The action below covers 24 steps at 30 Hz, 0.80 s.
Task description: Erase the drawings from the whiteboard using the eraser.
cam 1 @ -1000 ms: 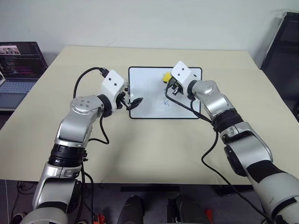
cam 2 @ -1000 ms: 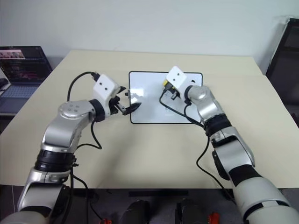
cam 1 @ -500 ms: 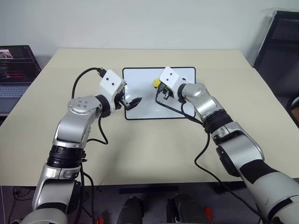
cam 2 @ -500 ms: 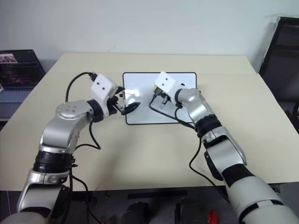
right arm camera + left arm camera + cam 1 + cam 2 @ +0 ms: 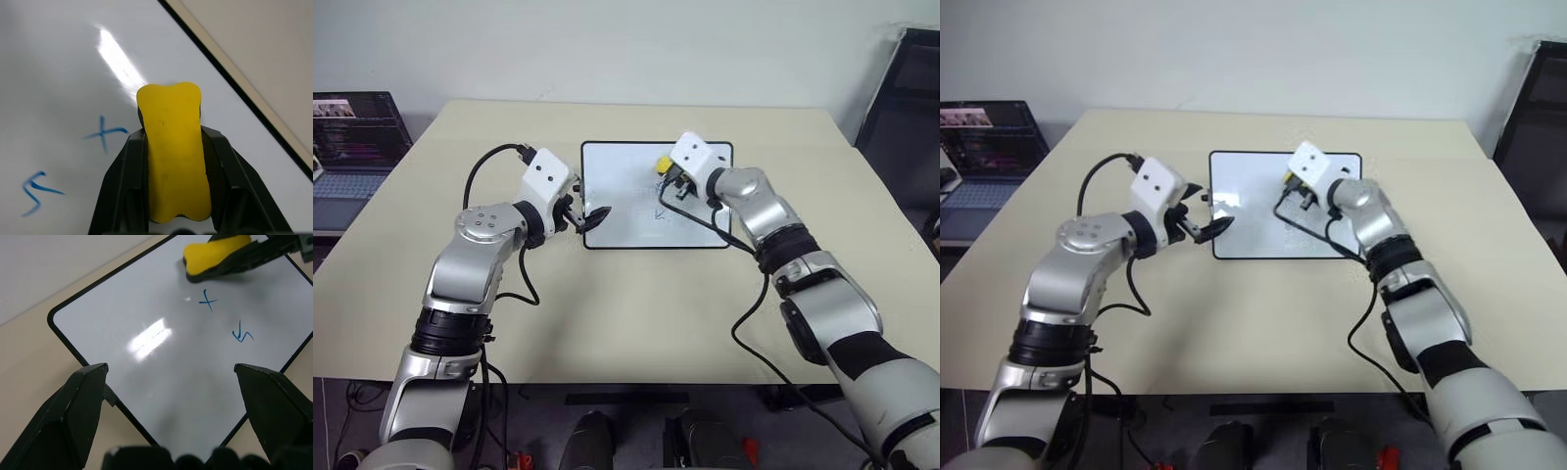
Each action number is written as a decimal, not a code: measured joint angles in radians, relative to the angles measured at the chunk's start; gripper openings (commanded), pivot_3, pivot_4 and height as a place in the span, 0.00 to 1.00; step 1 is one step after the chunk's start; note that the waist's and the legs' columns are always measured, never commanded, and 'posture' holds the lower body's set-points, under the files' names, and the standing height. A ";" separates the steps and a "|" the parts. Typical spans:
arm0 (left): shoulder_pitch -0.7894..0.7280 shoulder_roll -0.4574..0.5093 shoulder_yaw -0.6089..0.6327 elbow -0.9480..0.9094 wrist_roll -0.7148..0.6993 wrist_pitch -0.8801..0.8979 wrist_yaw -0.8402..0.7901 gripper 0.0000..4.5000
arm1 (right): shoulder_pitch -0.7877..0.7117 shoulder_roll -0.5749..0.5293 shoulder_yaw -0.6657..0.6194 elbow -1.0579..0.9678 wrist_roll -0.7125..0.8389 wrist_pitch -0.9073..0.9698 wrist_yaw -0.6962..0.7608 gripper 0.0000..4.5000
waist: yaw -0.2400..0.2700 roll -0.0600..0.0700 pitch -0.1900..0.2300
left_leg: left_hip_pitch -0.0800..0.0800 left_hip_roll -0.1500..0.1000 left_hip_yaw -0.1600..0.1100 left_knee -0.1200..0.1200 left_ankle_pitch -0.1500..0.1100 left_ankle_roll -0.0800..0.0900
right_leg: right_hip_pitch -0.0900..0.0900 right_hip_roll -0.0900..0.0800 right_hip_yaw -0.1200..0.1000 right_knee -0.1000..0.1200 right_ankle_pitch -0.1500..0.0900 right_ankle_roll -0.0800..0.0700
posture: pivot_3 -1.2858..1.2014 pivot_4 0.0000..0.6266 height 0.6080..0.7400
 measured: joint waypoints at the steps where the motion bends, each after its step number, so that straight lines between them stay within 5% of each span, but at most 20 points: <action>1: 0.000 0.000 0.000 0.000 0.000 0.000 0.000 1.00 | 0.013 -0.008 -0.017 -0.024 0.012 0.014 0.004 0.25 | 0.000 0.000 0.000 | 0.000 0.000 0.000 0.000 0.000 0.000 | 0.000 0.000 0.000 0.000 0.000 0.000 | 0.52 0.24 1.00; 6: 0.016 0.000 0.004 0.000 -0.001 0.008 0.003 1.00 | 0.098 -0.002 -0.083 -0.183 0.096 0.122 0.037 0.24 | -0.007 0.000 0.000 | -0.001 0.001 -0.001 -0.002 0.000 0.000 | -0.001 0.000 0.000 0.000 0.000 0.000 | 0.52 0.24 1.00; 15: 0.118 -0.015 0.118 -0.036 -0.100 0.057 0.022 1.00 | 0.379 0.022 -0.196 -0.816 0.318 0.348 0.077 0.24 | -0.008 0.001 0.001 | -0.008 0.002 -0.004 -0.004 0.000 0.000 | -0.008 0.000 0.000 -0.003 0.000 -0.001 | 0.52 0.24 1.00; 24: 0.175 -0.064 0.197 -0.098 -0.125 0.010 0.104 1.00 | 0.661 -0.003 -0.240 -1.081 0.413 0.331 0.070 0.24 | 0.005 0.001 0.001 | -0.007 0.001 -0.001 -0.002 0.000 0.000 | -0.006 0.000 0.000 -0.002 -0.001 0.000 | 0.52 0.24 1.00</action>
